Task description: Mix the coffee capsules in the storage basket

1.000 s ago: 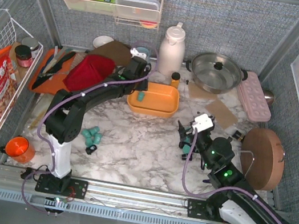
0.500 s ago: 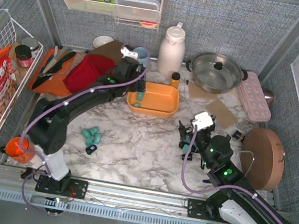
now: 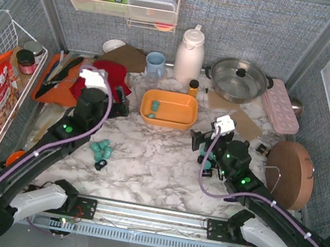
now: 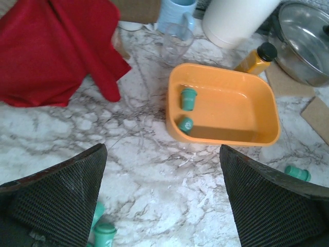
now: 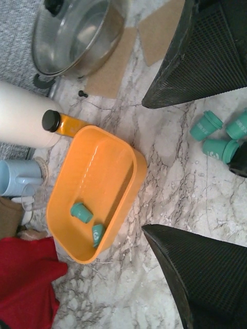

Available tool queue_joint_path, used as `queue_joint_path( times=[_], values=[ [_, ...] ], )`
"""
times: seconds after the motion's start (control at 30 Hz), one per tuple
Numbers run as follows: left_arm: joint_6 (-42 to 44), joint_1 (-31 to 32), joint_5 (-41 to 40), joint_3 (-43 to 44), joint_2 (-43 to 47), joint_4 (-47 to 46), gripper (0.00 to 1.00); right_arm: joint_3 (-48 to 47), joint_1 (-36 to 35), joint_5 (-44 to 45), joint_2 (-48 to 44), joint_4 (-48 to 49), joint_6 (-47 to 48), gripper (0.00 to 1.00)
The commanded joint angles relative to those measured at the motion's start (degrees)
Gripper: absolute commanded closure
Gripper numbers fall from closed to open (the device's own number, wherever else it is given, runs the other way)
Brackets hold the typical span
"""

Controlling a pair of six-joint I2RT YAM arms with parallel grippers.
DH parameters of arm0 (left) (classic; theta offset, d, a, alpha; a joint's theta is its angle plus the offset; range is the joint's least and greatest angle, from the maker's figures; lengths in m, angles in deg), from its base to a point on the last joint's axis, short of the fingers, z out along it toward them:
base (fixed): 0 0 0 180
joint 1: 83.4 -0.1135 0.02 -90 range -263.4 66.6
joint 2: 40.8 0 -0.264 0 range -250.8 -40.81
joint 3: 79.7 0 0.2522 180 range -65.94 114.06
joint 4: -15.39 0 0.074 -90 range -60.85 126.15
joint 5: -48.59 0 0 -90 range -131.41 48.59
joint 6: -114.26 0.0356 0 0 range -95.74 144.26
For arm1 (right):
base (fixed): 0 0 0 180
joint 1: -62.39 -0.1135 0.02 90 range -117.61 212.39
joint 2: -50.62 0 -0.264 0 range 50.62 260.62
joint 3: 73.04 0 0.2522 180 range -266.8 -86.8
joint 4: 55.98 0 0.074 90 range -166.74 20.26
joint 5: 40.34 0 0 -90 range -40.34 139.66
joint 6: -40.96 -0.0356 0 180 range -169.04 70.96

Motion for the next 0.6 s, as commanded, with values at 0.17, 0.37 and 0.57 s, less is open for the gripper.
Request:
queue_joint_path(
  times=[0.17,0.37,0.57],
  values=[
    [-4.05,-0.04,-1.67,-5.42,14.48,7.63,0.01,-8.51,1.76,12.09,7.53,-13.65,-19.02,0.01],
    [-1.26,-0.11,0.75,-8.04,19.18,4.73,0.01,-11.33,1.76,22.21,7.72,-32.41,-29.92,0.03],
    [2.59,0.01,2.01,-9.01,19.24,2.28,0.01,-12.14,1.81,26.92,6.90,-46.33,-35.89,0.09]
  ],
)
